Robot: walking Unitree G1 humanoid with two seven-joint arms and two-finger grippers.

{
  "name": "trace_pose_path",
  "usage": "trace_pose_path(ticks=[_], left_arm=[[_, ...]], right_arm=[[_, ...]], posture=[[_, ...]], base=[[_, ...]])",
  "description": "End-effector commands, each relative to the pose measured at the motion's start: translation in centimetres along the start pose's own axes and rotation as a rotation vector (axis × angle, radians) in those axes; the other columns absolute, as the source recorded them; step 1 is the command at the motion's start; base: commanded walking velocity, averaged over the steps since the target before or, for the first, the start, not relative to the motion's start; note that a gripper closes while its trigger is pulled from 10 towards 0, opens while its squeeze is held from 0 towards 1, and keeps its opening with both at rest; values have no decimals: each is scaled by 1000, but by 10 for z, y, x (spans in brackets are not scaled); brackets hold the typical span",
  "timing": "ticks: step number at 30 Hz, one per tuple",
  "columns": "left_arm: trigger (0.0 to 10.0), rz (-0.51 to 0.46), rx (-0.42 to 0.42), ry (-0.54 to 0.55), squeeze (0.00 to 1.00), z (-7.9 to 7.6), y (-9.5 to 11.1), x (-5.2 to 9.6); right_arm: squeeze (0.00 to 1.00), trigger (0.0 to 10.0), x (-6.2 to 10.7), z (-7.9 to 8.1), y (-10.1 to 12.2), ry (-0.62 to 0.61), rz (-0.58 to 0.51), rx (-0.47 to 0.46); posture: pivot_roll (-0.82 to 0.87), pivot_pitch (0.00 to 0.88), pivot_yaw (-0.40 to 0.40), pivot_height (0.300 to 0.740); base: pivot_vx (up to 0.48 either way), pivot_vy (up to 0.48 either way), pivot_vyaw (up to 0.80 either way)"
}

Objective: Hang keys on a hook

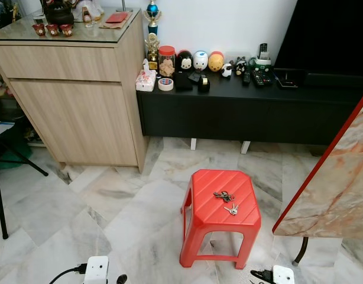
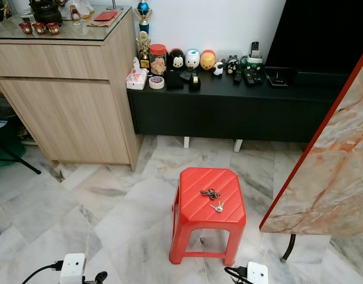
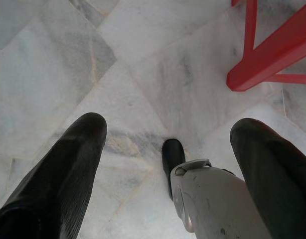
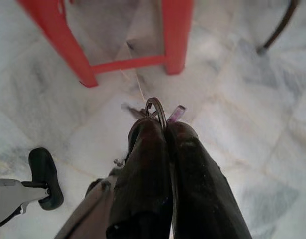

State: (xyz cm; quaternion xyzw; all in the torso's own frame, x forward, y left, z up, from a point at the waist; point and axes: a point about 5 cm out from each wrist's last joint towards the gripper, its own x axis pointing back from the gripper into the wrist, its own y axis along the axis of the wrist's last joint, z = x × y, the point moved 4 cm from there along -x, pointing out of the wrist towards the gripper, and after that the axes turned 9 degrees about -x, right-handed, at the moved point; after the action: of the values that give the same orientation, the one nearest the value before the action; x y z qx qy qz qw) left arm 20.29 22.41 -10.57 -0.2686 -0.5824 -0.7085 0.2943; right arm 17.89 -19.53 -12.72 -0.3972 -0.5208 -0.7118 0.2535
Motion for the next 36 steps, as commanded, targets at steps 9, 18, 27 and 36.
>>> trace_pose_path(ticks=[9,18,27,36], left_arm=[[10000,14,-6,-3,0,1,-1,0],[10000,14,-2,-1,0,0,-2,0],[10000,20,-17,-4,0,-2,-5,1],[10000,22,-15,0,0,-2,-6,1]], right_arm=[[0,10000,-2,6,6,13,-28,-120],[0,10000,-1,11,-4,-7,-8,-170],[0,10000,-1,14,-5,-9,-11,-184],[0,10000,0,15,-7,0,-9,-180]], posture=[[-43,16,-47,740],[-34,2,-56,740],[-35,0,-59,740],[-35,0,-61,740]], base=[[0,0,0],[0,0,0],[0,-135,0],[0,-336,0]])
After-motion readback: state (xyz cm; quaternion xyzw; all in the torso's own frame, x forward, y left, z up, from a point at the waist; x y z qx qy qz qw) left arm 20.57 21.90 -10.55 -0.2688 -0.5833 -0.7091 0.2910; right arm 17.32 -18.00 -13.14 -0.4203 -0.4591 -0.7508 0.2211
